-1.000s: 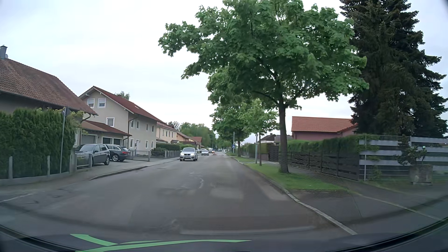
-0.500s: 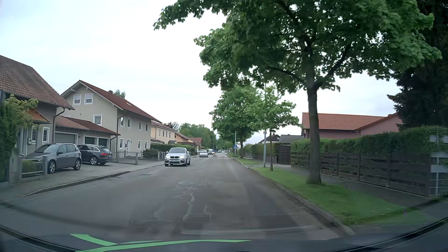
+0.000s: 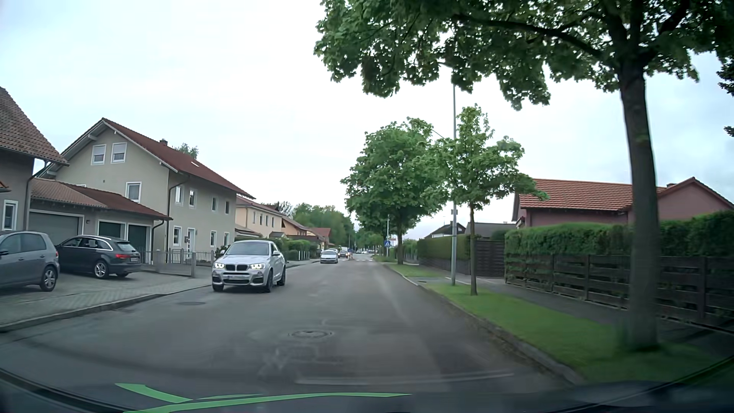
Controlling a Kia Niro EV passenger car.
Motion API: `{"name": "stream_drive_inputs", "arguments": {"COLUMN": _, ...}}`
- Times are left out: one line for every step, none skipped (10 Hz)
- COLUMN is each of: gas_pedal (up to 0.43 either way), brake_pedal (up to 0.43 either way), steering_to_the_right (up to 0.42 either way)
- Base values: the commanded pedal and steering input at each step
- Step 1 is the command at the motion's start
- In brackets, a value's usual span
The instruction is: Follow the waypoints while adhering to traffic rules and regulations
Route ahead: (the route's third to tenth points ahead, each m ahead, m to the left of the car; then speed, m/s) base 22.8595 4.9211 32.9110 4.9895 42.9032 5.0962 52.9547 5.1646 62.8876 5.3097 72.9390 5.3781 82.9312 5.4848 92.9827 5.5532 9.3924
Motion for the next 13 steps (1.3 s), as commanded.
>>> {"name": "stream_drive_inputs", "arguments": {"gas_pedal": 0.087, "brake_pedal": 0.0, "steering_to_the_right": -0.001}}
{"name": "stream_drive_inputs", "arguments": {"gas_pedal": 0.087, "brake_pedal": 0.0, "steering_to_the_right": -0.001}}
{"name": "stream_drive_inputs", "arguments": {"gas_pedal": 0.087, "brake_pedal": 0.0, "steering_to_the_right": 0.0}}
{"name": "stream_drive_inputs", "arguments": {"gas_pedal": 0.087, "brake_pedal": 0.0, "steering_to_the_right": 0.0}}
{"name": "stream_drive_inputs", "arguments": {"gas_pedal": 0.087, "brake_pedal": 0.0, "steering_to_the_right": -0.001}}
{"name": "stream_drive_inputs", "arguments": {"gas_pedal": 0.087, "brake_pedal": 0.0, "steering_to_the_right": -0.001}}
{"name": "stream_drive_inputs", "arguments": {"gas_pedal": 0.087, "brake_pedal": 0.0, "steering_to_the_right": 0.0}}
{"name": "stream_drive_inputs", "arguments": {"gas_pedal": 0.087, "brake_pedal": 0.0, "steering_to_the_right": 0.0}}
{"name": "stream_drive_inputs", "arguments": {"gas_pedal": 0.087, "brake_pedal": 0.0, "steering_to_the_right": 0.0}}
{"name": "stream_drive_inputs", "arguments": {"gas_pedal": 0.098, "brake_pedal": 0.0, "steering_to_the_right": 0.0}}
{"name": "stream_drive_inputs", "arguments": {"gas_pedal": 0.098, "brake_pedal": 0.0, "steering_to_the_right": 0.0}}
{"name": "stream_drive_inputs", "arguments": {"gas_pedal": 0.098, "brake_pedal": 0.0, "steering_to_the_right": 0.0}}
{"name": "stream_drive_inputs", "arguments": {"gas_pedal": 0.11, "brake_pedal": 0.0, "steering_to_the_right": 0.0}}
